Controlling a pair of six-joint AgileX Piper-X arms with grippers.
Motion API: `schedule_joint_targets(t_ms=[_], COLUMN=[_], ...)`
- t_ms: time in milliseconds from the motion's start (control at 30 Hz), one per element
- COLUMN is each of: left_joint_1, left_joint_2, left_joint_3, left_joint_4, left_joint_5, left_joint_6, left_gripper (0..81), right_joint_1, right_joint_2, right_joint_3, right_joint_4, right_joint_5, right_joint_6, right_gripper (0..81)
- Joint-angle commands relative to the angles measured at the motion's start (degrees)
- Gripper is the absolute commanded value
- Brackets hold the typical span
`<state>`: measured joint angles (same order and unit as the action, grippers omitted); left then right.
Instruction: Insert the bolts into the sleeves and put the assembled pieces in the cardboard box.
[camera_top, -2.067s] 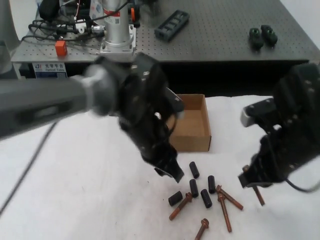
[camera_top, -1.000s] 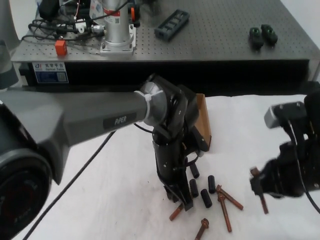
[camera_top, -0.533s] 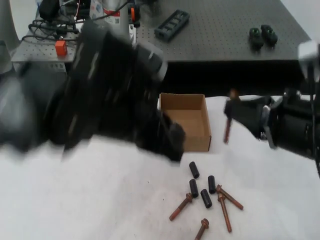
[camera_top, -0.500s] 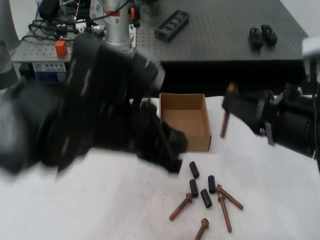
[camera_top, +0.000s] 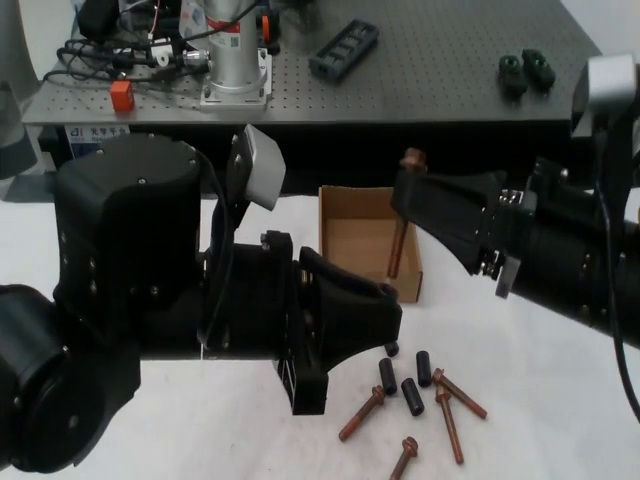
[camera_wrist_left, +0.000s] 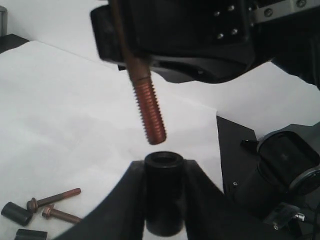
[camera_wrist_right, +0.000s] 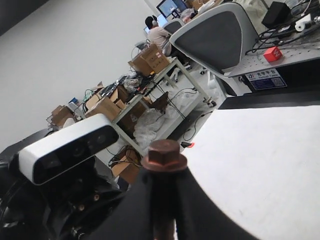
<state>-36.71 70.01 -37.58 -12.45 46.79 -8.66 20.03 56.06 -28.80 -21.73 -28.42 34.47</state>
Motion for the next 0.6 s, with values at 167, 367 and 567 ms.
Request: schedule_joint_targets(t_ms=[167, 367, 567], left_joint_1=[-0.01, -0.01, -0.01], left_joint_2=[-0.59, -0.59, -0.59], left_joint_3=[-0.33, -0.33, -0.33], left_joint_4=[-1.42, -3.64, -3.98], left_joint_5=[-0.37, -0.28, -4.23], left_joint_6=[-0.81, -2.99, -4.88], left_gripper=[0.7, 0.7, 0.7], right_joint_1=[0.16, 0.66, 3.06], right_joint_2=[0.12, 0.12, 0.12], right_joint_3=[0.02, 0.02, 0.02], right_joint_4=[1.32, 3.80, 4.31], right_joint_5=[-2.82, -4.17, -4.79], right_joint_6=[-0.75, -1.15, -5.10], right_gripper=[3.9, 3.9, 0.8])
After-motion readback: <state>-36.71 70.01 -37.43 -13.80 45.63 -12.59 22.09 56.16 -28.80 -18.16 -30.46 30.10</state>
